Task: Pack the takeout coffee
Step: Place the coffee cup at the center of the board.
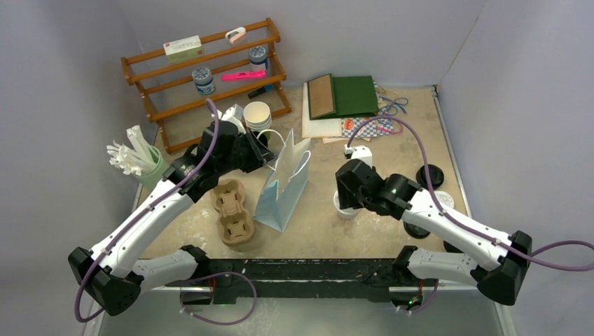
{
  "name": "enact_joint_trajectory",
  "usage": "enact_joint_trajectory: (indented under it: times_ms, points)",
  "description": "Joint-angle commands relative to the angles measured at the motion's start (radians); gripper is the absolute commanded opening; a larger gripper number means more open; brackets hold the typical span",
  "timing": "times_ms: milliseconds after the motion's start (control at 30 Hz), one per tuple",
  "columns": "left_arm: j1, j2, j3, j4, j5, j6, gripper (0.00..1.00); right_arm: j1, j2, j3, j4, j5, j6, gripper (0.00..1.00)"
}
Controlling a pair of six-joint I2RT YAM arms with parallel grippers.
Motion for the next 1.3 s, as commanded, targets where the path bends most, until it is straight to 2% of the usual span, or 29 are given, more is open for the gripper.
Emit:
enact_joint_trajectory:
  times_ms: [0, 167, 333, 500, 633, 1100, 1267]
  points:
    - [0.006, -0.028, 0.037, -0.006, -0.017, 0.021, 0.0, -0.001, -0.028, -0.092, 0.192, -0.01, 0.071, 0.6]
    - [0.006, -0.035, 0.037, -0.012, -0.016, 0.022, 0.0, 0.0, -0.009, -0.168, 0.253, -0.007, 0.069, 0.63]
    - [0.007, -0.039, 0.034, -0.013, -0.022, 0.025, 0.0, 0.0, -0.024, -0.193, 0.271, -0.01, 0.07, 0.78]
    - [0.006, -0.024, 0.034, -0.003, -0.008, 0.029, 0.0, 0.0, -0.008, -0.19, 0.262, -0.022, 0.064, 0.82]
    - [0.008, -0.017, 0.036, 0.005, -0.005, 0.034, 0.0, 0.0, -0.003, -0.175, 0.252, -0.026, 0.06, 0.98]
    - [0.018, 0.004, 0.042, 0.024, 0.017, 0.048, 0.0, -0.001, 0.117, -0.088, 0.157, 0.041, 0.04, 0.98]
    - [0.024, 0.006, 0.045, 0.023, 0.018, 0.054, 0.0, 0.0, 0.121, -0.076, 0.159, 0.049, 0.039, 0.92]
